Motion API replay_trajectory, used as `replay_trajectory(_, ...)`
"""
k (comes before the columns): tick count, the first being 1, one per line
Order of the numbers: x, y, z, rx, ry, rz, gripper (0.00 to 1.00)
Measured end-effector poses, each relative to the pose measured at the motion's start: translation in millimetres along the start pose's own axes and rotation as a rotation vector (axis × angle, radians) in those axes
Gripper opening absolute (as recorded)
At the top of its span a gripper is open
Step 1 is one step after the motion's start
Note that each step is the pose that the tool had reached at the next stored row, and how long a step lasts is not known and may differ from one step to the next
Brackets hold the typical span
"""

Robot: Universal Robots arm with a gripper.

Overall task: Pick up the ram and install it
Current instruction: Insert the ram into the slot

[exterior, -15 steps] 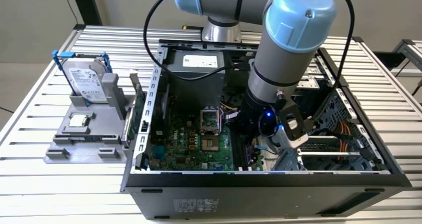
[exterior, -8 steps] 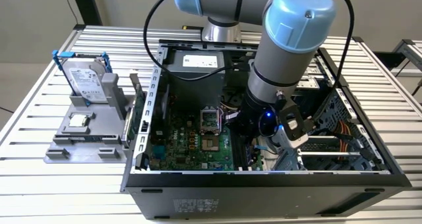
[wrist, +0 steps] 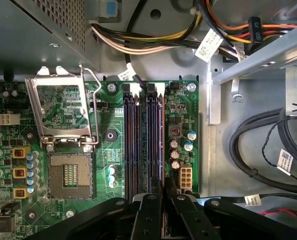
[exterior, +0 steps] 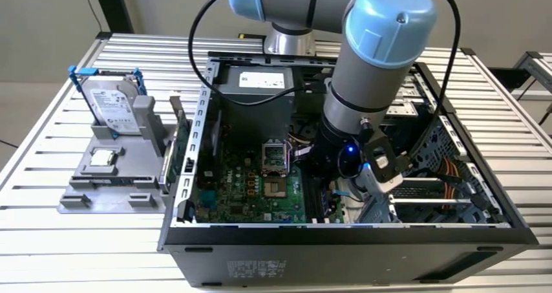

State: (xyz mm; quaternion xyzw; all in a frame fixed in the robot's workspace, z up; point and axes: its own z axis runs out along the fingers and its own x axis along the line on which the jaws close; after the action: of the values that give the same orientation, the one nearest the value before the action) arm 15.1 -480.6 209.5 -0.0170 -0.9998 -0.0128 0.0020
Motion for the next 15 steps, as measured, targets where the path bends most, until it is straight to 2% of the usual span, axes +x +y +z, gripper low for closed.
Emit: replay_trajectory(15, 0.0, 0.3, 0.6, 0.0007, 0.0009, 0.0, 0.0)
